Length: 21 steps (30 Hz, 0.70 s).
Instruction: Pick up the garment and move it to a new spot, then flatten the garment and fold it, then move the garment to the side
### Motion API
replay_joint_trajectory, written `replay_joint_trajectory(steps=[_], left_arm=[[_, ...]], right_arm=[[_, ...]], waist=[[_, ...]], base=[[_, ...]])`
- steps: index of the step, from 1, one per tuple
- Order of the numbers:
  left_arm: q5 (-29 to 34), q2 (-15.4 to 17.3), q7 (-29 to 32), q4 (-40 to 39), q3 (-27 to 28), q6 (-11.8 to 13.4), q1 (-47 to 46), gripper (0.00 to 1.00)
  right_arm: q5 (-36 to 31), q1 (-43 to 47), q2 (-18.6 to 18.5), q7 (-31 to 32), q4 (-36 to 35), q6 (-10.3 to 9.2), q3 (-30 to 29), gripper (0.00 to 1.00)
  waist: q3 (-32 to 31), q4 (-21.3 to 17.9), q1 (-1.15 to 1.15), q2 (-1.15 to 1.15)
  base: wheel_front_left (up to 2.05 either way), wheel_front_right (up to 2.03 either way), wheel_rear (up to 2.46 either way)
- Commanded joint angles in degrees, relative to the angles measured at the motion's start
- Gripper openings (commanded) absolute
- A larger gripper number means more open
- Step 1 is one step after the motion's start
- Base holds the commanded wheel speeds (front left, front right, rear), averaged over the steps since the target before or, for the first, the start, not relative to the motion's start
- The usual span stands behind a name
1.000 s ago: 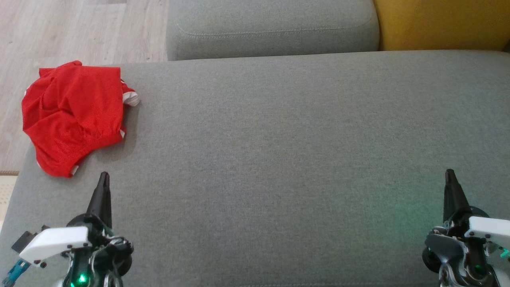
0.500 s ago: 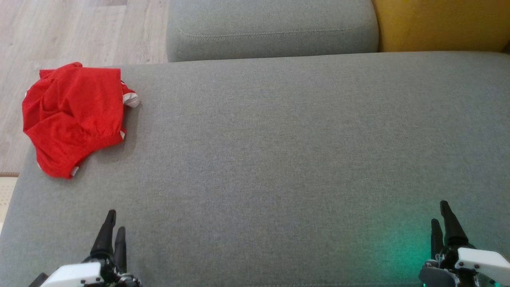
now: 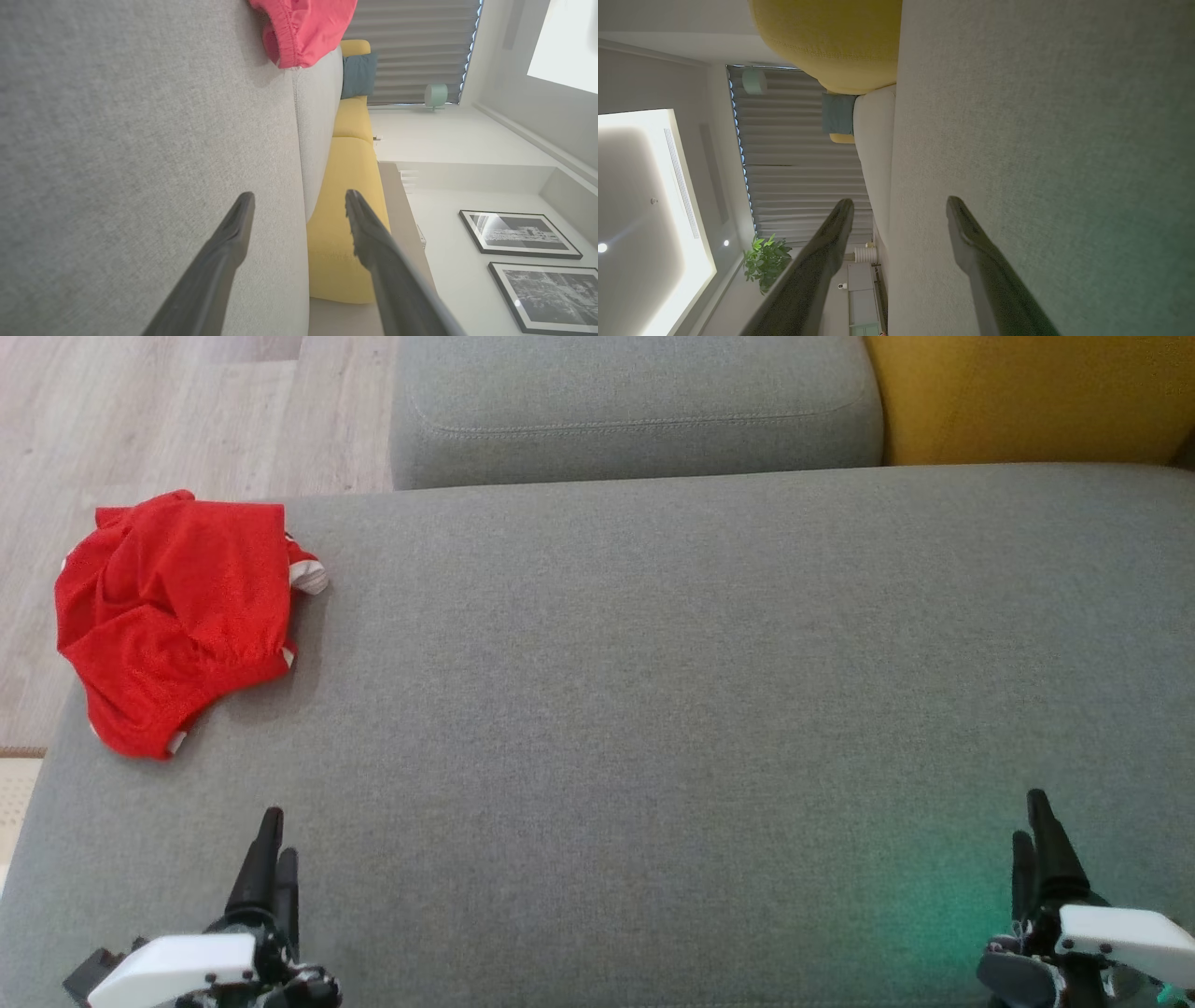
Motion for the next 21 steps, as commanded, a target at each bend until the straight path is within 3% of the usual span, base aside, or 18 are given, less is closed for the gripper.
replay_joint_trajectory(steps=[1, 10, 21], left_arm=[[2.12, 0.48, -0.86, -3.04, -0.37, 0.35, -1.78, 1.0], [8.1, 0.57, -2.2, -5.69, -1.76, 1.43, -1.38, 1.0], [19.72, 0.68, -4.04, -8.03, -3.79, 2.45, -0.93, 1.0]], right_arm=[[-2.0, -1.51, -0.16, -0.82, -2.79, -0.01, 0.64, 1.0], [-7.81, -1.08, -0.2, -2.17, -5.42, -0.01, 1.44, 1.0], [-18.77, -0.45, -0.25, -4.03, -8.1, -0.02, 3.22, 1.0]], waist=[[-0.12, -0.03, 0.0, 0.0], [-0.56, -0.12, 0.0, 0.0], [-1.22, -0.17, 0.0, 0.0]], base=[[0.0, 0.0, 0.0], [0.0, 0.0, 0.0], [0.0, 0.0, 0.0]])
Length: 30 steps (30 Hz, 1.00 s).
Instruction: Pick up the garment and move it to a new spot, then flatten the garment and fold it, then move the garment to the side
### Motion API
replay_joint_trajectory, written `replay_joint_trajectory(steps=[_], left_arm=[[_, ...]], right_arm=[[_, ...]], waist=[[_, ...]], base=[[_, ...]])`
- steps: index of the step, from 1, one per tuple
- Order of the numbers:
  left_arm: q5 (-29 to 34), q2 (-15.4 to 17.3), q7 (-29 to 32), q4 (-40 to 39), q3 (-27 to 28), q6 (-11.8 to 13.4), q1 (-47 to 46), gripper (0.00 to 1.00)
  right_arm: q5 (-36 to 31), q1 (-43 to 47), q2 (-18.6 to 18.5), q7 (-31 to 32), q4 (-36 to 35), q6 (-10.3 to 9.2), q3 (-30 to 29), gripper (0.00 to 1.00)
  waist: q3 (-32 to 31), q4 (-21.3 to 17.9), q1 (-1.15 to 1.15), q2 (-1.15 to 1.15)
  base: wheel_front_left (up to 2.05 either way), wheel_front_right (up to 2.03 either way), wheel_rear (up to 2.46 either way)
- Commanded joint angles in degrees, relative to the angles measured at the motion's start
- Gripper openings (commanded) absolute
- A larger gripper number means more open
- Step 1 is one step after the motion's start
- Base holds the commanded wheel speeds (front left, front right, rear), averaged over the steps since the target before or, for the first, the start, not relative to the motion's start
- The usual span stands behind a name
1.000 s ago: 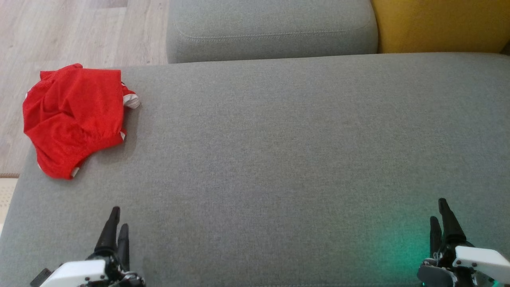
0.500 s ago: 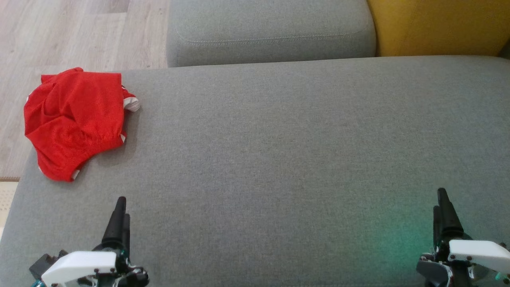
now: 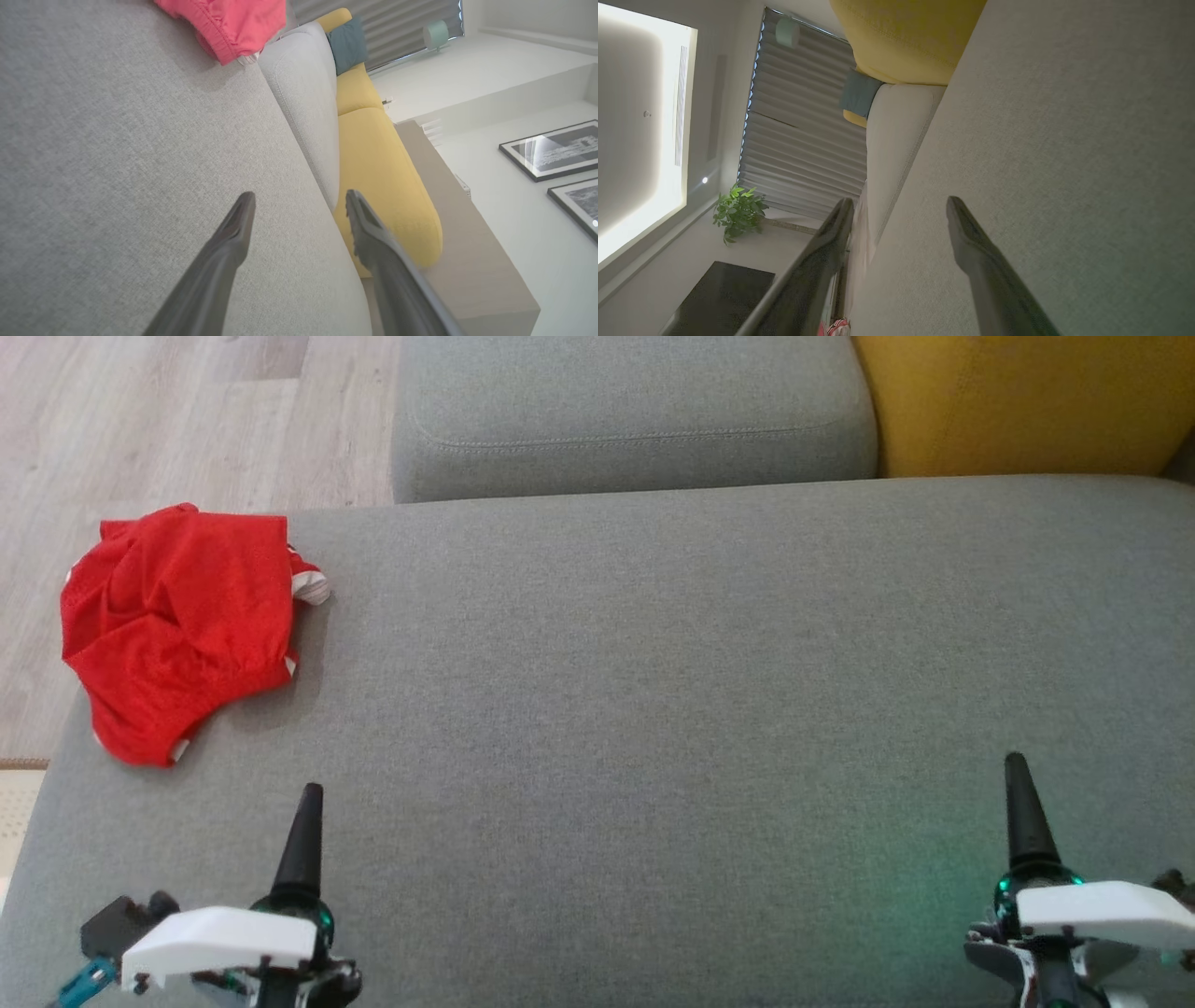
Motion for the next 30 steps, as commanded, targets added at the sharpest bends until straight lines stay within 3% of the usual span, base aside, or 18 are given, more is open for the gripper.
replay_joint_trajectory(steps=[1, 15, 30], left_arm=[[2.27, 0.59, -0.75, -2.71, -0.15, 0.16, -1.26, 1.0], [16.93, 0.9, -3.09, -4.05, -2.84, 1.46, -0.11, 1.0], [30.67, 2.79, -5.76, -5.33, -6.69, 5.19, 1.02, 1.0]], right_arm=[[-2.14, -0.67, -0.25, -0.66, -2.69, -0.02, 0.95, 1.0], [-15.66, 0.1, -0.32, -3.02, -4.85, -0.02, 4.27, 1.0], [-28.73, 0.61, -0.39, -5.71, -6.02, -0.03, 6.75, 1.0]], waist=[[-0.1, -0.03, 0.0, 0.0], [-0.96, -0.33, 0.0, 0.0], [-1.78, -0.49, 0.0, 0.0]], base=[[0.0, 0.0, 0.0], [0.0, 0.0, 0.0], [0.0, 0.0, 0.0]])
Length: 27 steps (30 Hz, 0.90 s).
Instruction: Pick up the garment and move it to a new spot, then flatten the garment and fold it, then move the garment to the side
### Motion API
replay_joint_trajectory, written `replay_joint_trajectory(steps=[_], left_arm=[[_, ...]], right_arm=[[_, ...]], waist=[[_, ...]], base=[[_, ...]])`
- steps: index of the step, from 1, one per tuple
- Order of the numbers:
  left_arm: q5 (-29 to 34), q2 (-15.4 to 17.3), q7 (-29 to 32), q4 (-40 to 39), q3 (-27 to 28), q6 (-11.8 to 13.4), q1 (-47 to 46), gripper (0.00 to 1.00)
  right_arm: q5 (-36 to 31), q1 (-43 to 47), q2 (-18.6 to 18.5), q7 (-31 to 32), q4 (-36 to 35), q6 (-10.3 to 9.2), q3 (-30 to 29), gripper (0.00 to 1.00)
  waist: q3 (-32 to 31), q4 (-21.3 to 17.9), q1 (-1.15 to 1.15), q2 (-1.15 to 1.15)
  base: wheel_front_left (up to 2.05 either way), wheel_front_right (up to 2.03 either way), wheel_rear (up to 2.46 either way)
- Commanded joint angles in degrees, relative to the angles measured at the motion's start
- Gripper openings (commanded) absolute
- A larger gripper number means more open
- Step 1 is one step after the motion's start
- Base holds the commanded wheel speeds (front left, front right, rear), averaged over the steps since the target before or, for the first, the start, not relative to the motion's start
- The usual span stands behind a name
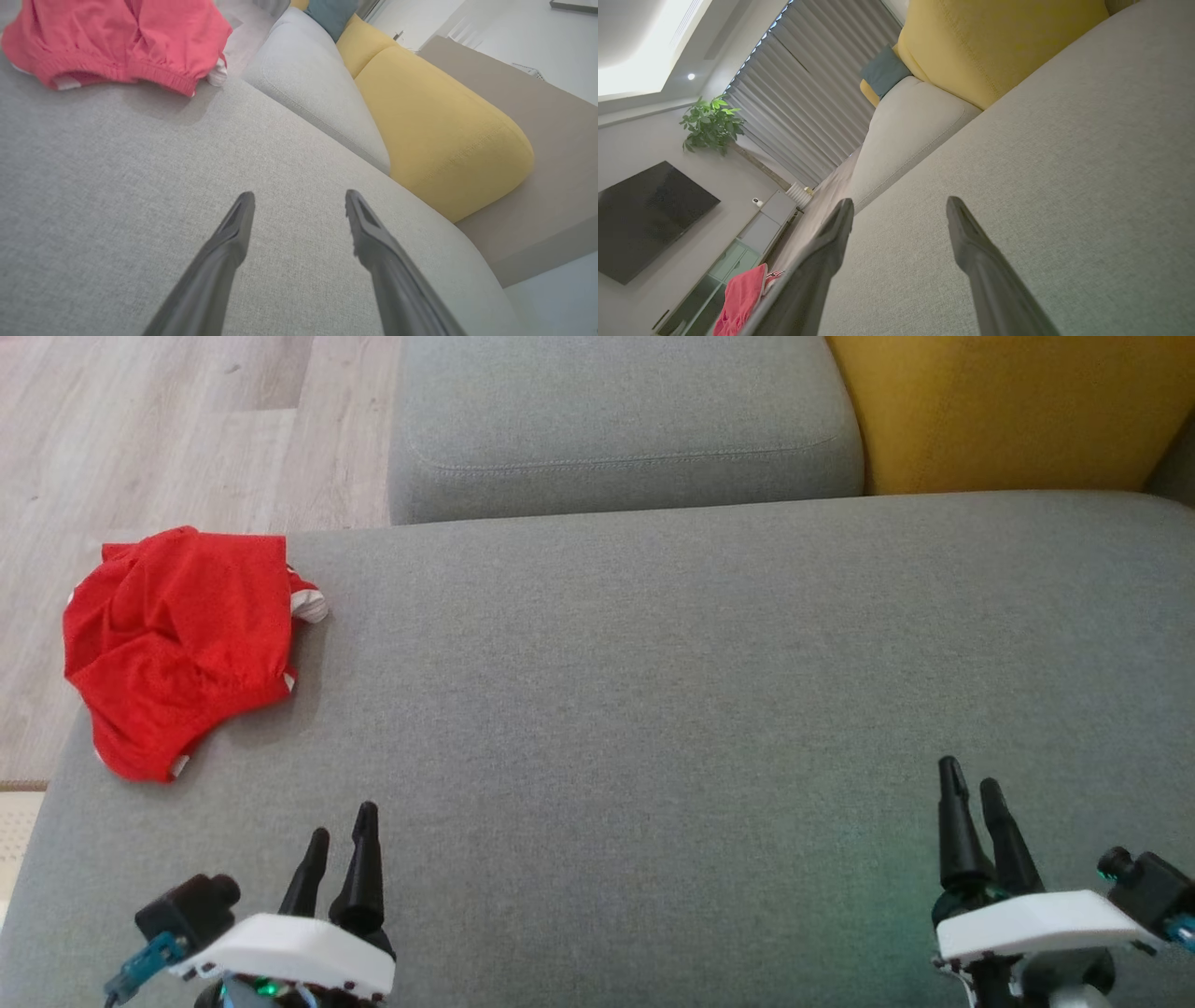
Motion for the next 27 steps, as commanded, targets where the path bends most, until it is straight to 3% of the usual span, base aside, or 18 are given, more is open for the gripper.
replay_joint_trajectory(steps=[1, 27], left_arm=[[2.19, 0.98, -0.81, -2.36, 0.32, 0.47, -1.27, 1.0], [19.43, 2.73, -5.0, -4.11, -4.5, 5.86, -0.27, 1.0]], right_arm=[[-2.38, -1.57, -0.36, -0.91, -2.59, -0.03, 1.32, 1.0], [-21.65, -1.55, -0.48, -5.13, -3.66, -0.04, 4.62, 1.0]], waist=[[-0.05, -0.01, 0.0, 0.0], [-0.51, -0.04, 0.0, 0.0]], base=[[0.0, 0.0, 0.0], [0.0, 0.0, 0.0]])
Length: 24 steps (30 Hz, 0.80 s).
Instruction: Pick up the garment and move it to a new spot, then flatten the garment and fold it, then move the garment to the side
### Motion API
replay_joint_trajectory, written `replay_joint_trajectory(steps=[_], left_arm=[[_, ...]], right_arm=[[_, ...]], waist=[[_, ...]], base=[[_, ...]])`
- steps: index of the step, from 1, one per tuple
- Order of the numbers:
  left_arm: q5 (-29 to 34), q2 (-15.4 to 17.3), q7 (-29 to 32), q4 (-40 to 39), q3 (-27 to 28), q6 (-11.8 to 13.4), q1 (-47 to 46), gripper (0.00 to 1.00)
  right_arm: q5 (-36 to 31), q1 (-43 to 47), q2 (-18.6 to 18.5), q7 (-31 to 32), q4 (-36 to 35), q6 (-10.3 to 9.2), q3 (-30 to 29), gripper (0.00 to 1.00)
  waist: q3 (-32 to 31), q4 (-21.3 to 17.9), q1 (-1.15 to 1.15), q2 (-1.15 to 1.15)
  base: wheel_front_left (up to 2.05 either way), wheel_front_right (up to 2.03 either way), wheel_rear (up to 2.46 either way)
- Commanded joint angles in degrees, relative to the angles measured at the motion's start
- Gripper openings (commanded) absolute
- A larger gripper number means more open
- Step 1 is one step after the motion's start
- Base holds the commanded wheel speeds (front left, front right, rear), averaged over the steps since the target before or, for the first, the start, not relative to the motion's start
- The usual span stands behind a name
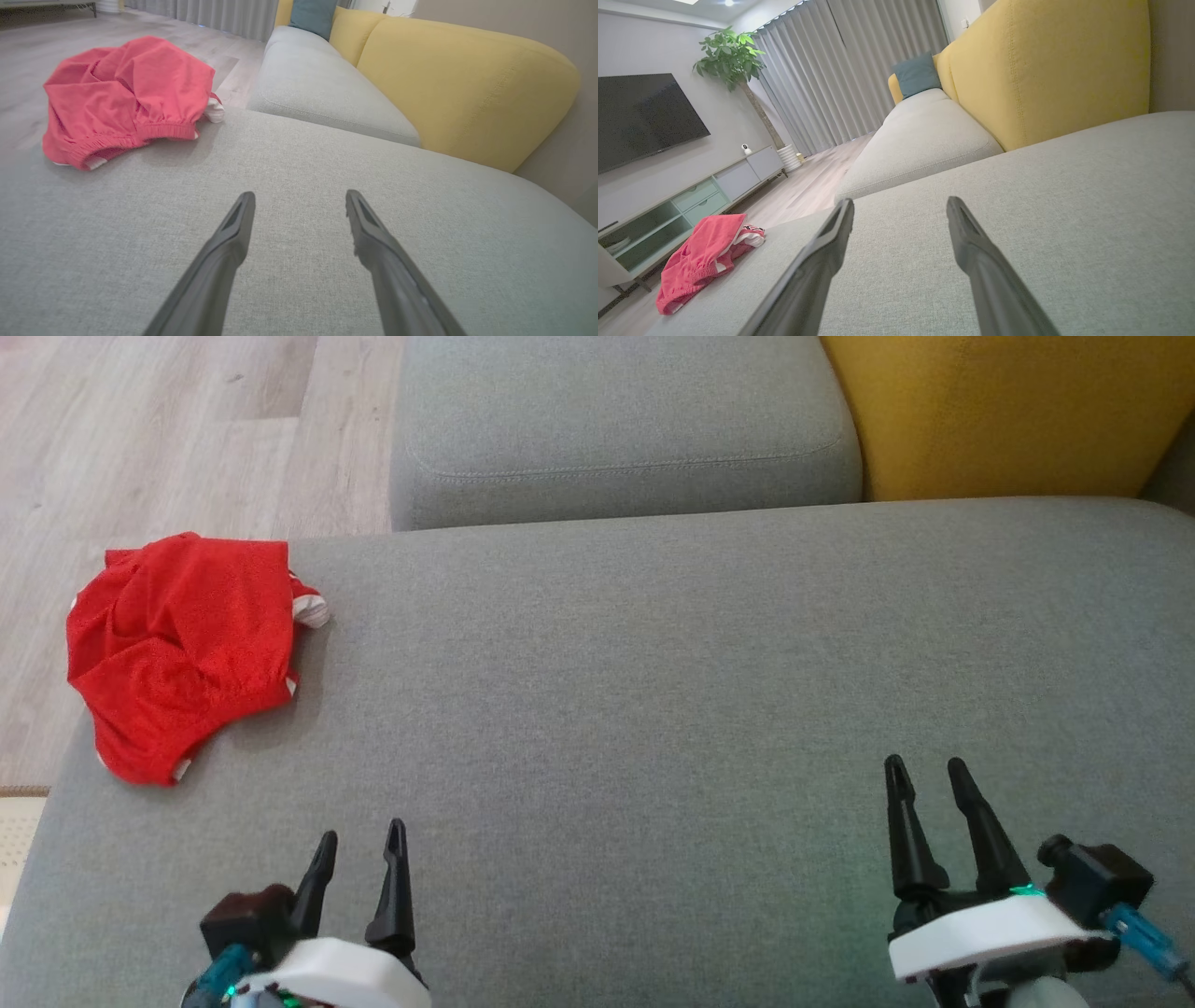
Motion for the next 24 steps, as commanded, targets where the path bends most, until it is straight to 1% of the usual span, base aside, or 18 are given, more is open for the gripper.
replay_joint_trajectory(steps=[1, 15, 24], left_arm=[[2.34, 0.85, -1.08, -2.39, 0.8, 0.71, -2.19, 1.0], [10.88, 0.95, -3.42, -3.26, -1.1, 2.96, -1.58, 1.0], [14.55, 0.32, -4.76, -3.57, -1.07, 4.08, -1.04, 1.0]], right_arm=[[-2.3, -1.58, -0.46, -1.21, -2.46, -0.04, 1.63, 1.0], [-12.19, -1.74, -0.52, -3.57, -3.05, -0.05, 2.74, 1.0], [-17.43, -1.76, -0.56, -4.92, -3.41, -0.05, 2.45, 1.0]], waist=[[-0.01, -0.03, 0.0, 0.0], [-0.13, -0.28, 0.0, 0.0], [-0.28, -0.3, 0.0, 0.0]], base=[[0.0, 0.0, 0.0], [0.0, 0.0, 0.0], [0.0, 0.0, 0.0]])
